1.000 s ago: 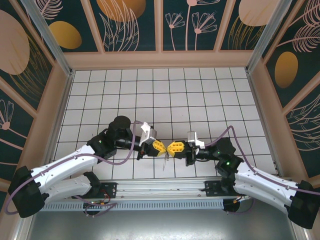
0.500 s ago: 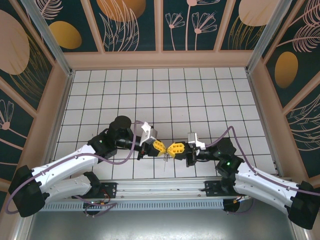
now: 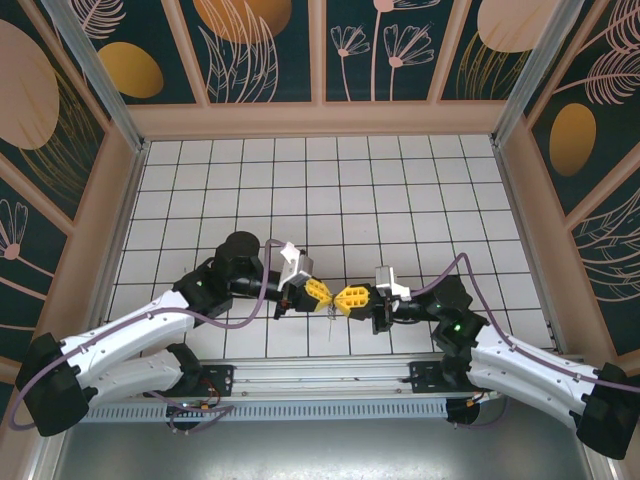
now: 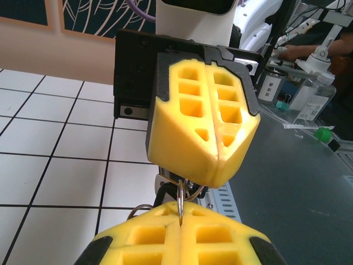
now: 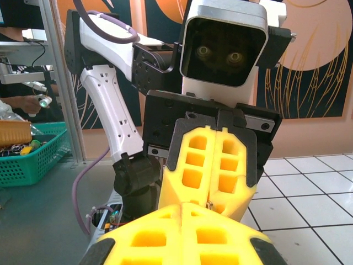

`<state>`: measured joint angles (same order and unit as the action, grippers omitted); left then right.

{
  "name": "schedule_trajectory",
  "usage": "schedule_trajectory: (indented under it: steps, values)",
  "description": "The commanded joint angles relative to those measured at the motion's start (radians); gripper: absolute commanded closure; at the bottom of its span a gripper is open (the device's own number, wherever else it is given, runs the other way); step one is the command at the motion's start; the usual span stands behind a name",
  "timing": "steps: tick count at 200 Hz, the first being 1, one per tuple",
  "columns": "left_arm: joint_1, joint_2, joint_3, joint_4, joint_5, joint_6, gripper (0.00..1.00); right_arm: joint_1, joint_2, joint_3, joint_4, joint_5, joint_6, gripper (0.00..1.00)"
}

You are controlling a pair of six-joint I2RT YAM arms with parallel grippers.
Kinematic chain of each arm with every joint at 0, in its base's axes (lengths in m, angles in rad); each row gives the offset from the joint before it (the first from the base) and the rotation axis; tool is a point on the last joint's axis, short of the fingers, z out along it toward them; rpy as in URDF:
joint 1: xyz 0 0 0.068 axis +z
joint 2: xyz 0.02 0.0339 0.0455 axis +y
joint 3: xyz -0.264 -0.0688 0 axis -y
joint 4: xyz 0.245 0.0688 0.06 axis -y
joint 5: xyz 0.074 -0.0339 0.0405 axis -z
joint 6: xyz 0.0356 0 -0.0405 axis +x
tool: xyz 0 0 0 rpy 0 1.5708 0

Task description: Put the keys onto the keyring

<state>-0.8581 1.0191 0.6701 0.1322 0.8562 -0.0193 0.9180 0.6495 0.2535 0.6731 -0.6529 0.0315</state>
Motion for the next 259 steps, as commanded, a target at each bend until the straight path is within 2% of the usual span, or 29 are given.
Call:
schedule_trajectory:
  steps: [1, 34, 64, 104, 129, 208, 259]
  values:
    - [0.005, -0.025, 0.017, 0.098, 0.003, -0.019, 1.0, 0.006, -0.009, 0.025, -0.026, -0.001, -0.015, 0.91]
    - [0.005, -0.037, 0.008, 0.107, -0.005, -0.021, 1.0, 0.007, -0.018, 0.021, -0.026, 0.007, -0.002, 0.75]
    - [0.005, -0.048, -0.007, 0.127, -0.015, -0.03, 1.0, 0.009, -0.056, 0.021, -0.055, 0.03, 0.016, 0.7]
    - [0.005, -0.095, -0.036, 0.138, -0.061, -0.026, 1.0, 0.01, -0.146, 0.061, -0.144, 0.135, 0.033, 0.7]
    - [0.005, -0.152, -0.09, 0.216, -0.093, -0.065, 1.0, 0.009, -0.121, 0.123, -0.246, 0.21, 0.036, 0.7]
    - [0.004, -0.206, -0.132, 0.244, -0.103, -0.084, 1.0, 0.068, 0.057, 0.202, -0.218, 0.118, 0.086, 0.74]
    - [0.002, -0.203, -0.13, 0.238, -0.1, -0.091, 1.0, 0.092, 0.055, 0.202, -0.208, 0.125, 0.076, 0.75]
